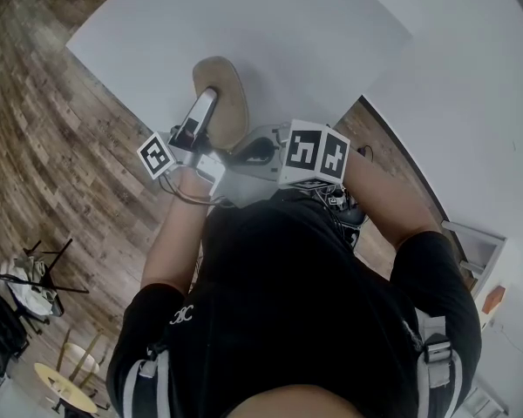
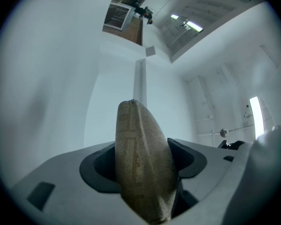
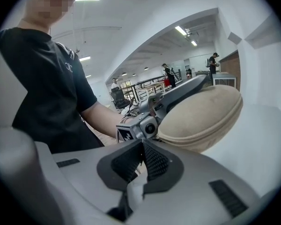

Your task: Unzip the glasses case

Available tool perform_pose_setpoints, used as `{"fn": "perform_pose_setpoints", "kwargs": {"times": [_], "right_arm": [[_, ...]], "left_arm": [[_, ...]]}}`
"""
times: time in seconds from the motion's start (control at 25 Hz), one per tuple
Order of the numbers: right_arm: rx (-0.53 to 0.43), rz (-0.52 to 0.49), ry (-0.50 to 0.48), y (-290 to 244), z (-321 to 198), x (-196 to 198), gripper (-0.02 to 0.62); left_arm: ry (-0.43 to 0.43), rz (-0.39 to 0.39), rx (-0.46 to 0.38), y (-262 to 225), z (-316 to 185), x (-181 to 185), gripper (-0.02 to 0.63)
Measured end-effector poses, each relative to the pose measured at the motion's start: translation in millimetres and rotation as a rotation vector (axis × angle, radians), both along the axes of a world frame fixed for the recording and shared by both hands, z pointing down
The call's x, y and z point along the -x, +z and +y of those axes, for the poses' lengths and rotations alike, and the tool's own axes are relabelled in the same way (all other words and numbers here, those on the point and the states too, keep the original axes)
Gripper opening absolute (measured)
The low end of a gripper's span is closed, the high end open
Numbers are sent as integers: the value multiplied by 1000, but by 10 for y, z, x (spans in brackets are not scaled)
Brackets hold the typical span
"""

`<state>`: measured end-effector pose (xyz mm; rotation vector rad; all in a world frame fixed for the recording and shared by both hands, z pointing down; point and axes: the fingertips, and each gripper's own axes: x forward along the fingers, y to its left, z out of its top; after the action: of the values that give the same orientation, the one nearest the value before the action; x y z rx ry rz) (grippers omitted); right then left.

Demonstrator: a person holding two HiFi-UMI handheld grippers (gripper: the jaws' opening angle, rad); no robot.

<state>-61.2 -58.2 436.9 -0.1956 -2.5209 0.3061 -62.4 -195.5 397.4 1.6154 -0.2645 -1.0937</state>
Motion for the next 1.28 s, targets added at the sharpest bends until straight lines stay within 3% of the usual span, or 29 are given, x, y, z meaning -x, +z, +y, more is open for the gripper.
{"fn": "perform_pose_setpoints", "kwargs": {"times": [0.12,0.16,0.2,0.24,0.36,0.52,0.76,1.04,1.28], "right_arm": [[-18,-50,64,-32,-48,-87,23],[-2,-76,96,-49,-72,-142,60],[22,-98,133,-55,-106,-206,176],[46,-118,178,-54,-162,-268,223],[137,-216,374,-115,-457,-374,243],[361,-394,575,-322,-844,-330,266],[512,-422,602,-319,-914,-158,292],[543,-375,536,-238,-860,-159,290],[572,-350,557,-112,-880,-179,290]], "left_arm": [[-17,22,-45,-88,-10,26,308],[-27,22,-65,-116,-20,38,308],[-37,16,-85,-135,-29,50,308],[-47,5,-103,-146,-36,62,308],[-54,-45,-148,-162,-19,78,308],[-35,-70,-193,-186,15,49,308],[-4,-158,-251,-229,71,-108,308],[-43,-271,-285,-200,144,-168,308],[-50,-360,-302,-69,99,-179,311]]}}
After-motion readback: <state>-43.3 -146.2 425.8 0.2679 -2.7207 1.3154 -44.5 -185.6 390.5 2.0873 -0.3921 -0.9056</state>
